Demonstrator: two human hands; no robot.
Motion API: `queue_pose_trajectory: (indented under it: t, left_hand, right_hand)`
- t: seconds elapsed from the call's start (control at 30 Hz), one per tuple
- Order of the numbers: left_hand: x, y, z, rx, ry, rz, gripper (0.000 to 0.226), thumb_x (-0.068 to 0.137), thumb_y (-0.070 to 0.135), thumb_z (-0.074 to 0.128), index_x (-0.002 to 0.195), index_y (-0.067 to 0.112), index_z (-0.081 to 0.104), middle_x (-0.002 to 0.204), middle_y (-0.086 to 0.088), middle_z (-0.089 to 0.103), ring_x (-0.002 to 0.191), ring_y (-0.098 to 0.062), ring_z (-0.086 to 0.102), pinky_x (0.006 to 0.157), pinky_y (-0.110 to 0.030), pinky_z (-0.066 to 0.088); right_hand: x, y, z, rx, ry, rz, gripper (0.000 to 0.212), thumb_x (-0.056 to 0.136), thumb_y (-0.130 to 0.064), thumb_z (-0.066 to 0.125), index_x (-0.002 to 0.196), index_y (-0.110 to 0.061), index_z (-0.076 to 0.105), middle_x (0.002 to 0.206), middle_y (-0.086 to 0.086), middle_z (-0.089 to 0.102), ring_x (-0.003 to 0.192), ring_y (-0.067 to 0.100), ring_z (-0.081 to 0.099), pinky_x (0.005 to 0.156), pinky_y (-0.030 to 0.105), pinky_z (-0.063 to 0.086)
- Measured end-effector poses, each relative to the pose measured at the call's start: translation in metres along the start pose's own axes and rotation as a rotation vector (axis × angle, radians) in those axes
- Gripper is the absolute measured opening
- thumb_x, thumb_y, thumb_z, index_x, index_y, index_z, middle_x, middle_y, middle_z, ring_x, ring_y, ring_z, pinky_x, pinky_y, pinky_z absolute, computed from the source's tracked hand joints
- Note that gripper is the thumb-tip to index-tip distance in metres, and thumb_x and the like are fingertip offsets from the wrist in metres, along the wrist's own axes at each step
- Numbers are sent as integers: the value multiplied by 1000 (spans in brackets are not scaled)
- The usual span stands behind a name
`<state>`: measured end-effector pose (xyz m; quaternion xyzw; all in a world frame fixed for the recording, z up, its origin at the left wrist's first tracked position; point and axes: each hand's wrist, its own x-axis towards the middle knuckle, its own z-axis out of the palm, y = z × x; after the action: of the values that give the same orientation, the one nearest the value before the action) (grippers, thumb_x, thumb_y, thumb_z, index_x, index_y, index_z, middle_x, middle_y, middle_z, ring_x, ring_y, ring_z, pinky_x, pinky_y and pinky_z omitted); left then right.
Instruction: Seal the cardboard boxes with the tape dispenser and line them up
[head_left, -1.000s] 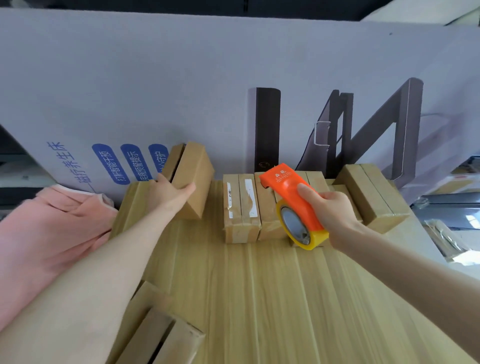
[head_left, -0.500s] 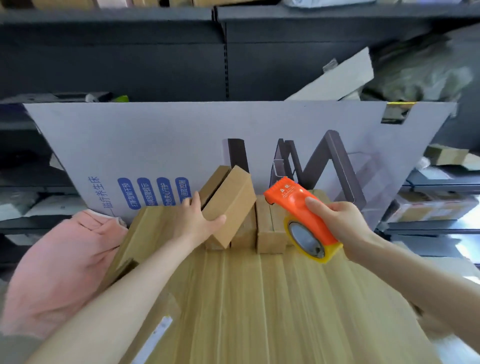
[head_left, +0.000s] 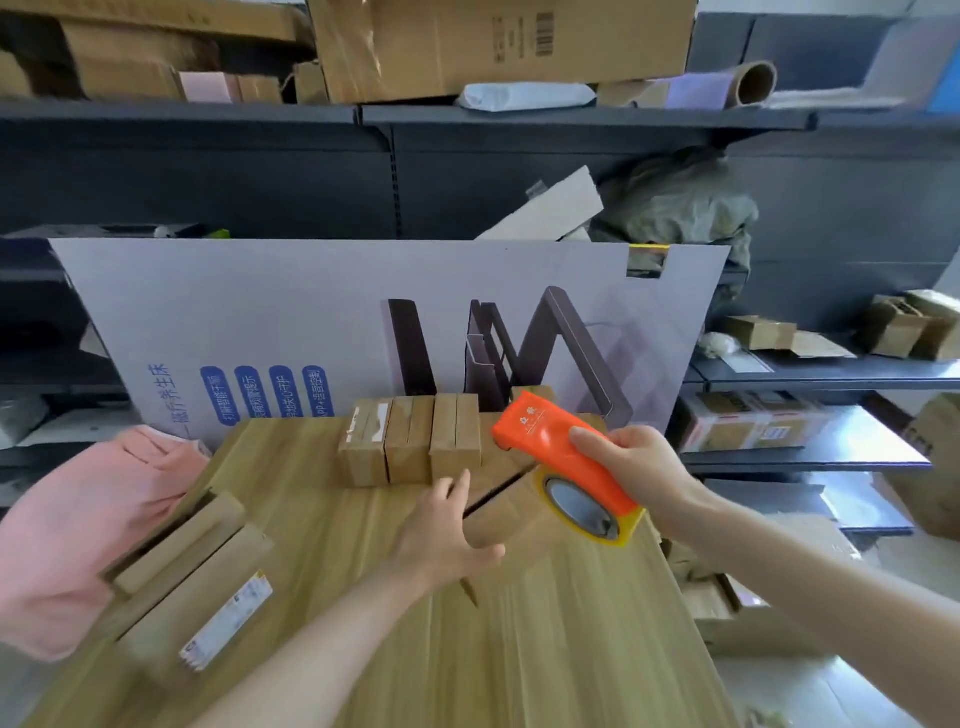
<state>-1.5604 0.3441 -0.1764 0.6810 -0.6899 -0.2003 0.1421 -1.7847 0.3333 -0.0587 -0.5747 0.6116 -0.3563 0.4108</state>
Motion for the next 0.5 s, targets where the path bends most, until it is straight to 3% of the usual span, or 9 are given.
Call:
queue_pose_trajectory:
  t: [0.23,0.5]
  left_hand:
    - [0,-26,27,135,-84,147,114,61,67,59,153,23,8,145,10,27,135,-12,28,98,-25,40]
    - [19,-91,47,305,-282,258,108,70,54,65,153,21,5,154,3,19,142,-20,17,109,-34,32]
  right_hand:
    - [11,41,43,29,-26,141,45,80,-52,70,79,-7,65,67,5,60,60,14,56,55,26,41]
    - [31,51,78,2,-46,171,40,84,-45,69,75,-6,68,71,5,66,62,14,58,57,25,44]
